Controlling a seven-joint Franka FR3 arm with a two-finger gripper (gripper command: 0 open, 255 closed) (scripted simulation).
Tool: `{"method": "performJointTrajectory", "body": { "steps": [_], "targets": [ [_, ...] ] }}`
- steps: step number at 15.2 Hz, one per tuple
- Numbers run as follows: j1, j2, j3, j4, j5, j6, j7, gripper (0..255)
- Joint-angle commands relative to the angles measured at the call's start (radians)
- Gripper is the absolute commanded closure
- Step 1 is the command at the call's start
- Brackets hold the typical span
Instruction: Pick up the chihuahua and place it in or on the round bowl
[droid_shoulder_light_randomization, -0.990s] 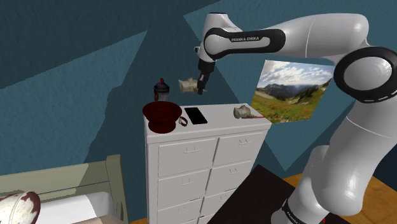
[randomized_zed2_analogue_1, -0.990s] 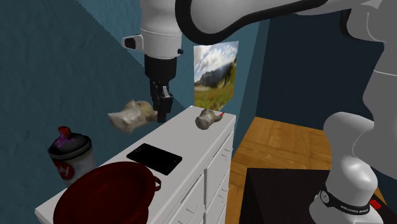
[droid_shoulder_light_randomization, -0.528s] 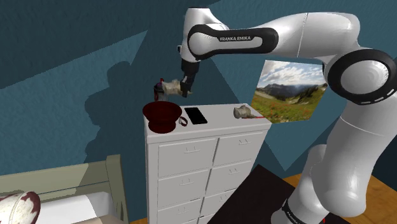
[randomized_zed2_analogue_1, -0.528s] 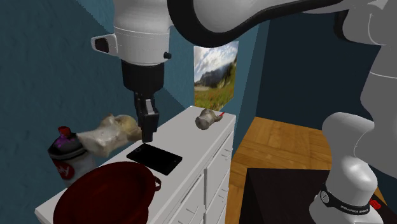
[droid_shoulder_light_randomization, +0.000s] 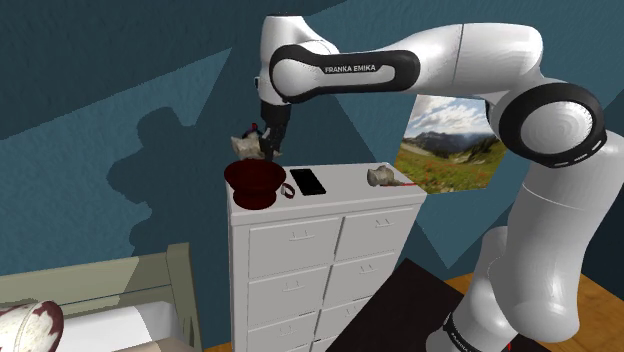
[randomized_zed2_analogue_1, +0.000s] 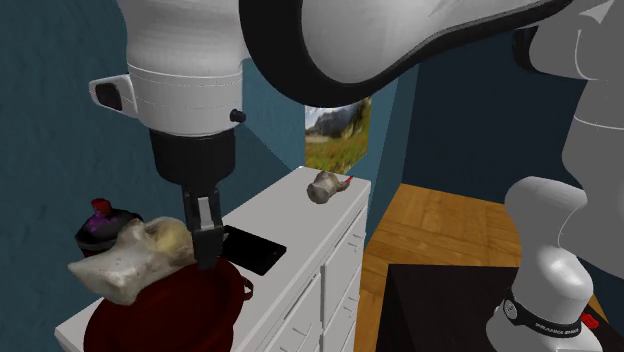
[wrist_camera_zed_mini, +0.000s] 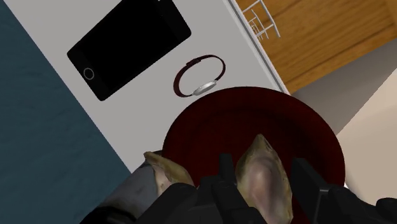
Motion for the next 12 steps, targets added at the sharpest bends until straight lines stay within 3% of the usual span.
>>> {"method": "performJointTrajectory", "body": {
  "steps": [1,8,12],
  "targets": [
    [0.001,-0.002,0.001,-0.026,-0.002,0.025,0.006,255],
    [0.000,0.004,0.000,-0.115,-0.006,0.118,0.019,255],
    [0.000,0.004,0.000,-0.115,-0.006,0.118,0.019,255]
  ]
}}
